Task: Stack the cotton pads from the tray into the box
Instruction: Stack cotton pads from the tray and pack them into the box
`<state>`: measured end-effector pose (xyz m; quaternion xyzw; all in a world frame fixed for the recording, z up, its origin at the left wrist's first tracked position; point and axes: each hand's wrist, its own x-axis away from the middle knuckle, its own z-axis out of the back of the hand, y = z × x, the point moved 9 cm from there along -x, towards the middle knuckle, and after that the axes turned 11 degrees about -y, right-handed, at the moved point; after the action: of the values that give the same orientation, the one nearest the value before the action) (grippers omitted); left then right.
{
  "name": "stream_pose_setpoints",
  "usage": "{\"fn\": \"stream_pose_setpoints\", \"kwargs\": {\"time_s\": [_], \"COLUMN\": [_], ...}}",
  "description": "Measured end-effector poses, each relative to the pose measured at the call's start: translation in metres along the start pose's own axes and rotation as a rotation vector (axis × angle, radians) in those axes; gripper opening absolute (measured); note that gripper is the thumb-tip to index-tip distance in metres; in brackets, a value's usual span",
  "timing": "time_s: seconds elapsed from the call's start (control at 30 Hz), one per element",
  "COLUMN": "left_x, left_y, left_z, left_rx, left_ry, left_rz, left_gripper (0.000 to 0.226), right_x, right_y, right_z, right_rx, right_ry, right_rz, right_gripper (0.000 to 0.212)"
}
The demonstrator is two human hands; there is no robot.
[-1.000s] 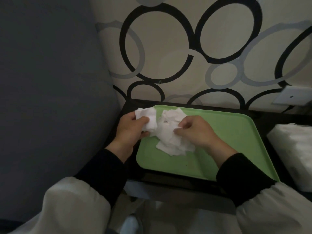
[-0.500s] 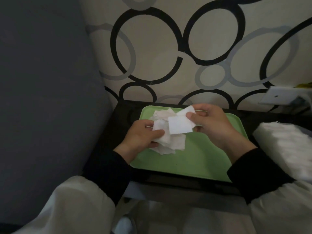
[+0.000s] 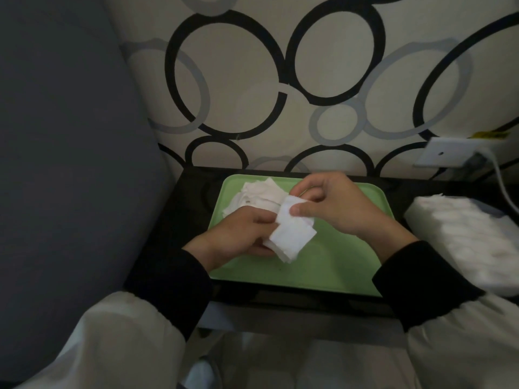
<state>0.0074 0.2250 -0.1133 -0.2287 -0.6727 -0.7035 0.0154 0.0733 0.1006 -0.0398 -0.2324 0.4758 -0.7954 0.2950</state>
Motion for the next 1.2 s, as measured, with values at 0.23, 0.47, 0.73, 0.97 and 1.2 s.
{"fn": "stream_pose_setpoints", "kwargs": {"time_s": [0.23, 0.47, 0.73, 0.97, 1.2], "left_x": [0.001, -0.001, 0.005, 0.0, -0.007], "left_y": [0.002, -0.003, -0.002, 0.018, 0.025], "left_z": [-0.002, 0.009, 0.036, 0.008, -0.009], "left_rx": [0.185, 0.01, 0.232, 0.265, 0.229], "left_ry": [-0.011, 0.074, 0.342, 0.269, 0.201], "left_rz": [0.016, -0.006, -0.063, -0.168, -0.202], "left_gripper": [0.021, 0.022, 0.03, 0.024, 0.032], "right_x": [-0.001, 0.014, 0.0, 0.004, 0.014], "right_y": [0.0, 0.004, 0.024, 0.032, 0.035], "right_z": [0.001, 0.038, -0.014, -0.027, -0.012], "right_rx": [0.028, -0.234, -0.766, -0.699, -0.639], "right_ry": [0.019, 0.548, 0.21, 0.216, 0.349], "right_rz": [0.026, 0.082, -0.088, -0.186, -0.151], "right_gripper": [0.021, 0.012, 0.012, 0.013, 0.014]}}
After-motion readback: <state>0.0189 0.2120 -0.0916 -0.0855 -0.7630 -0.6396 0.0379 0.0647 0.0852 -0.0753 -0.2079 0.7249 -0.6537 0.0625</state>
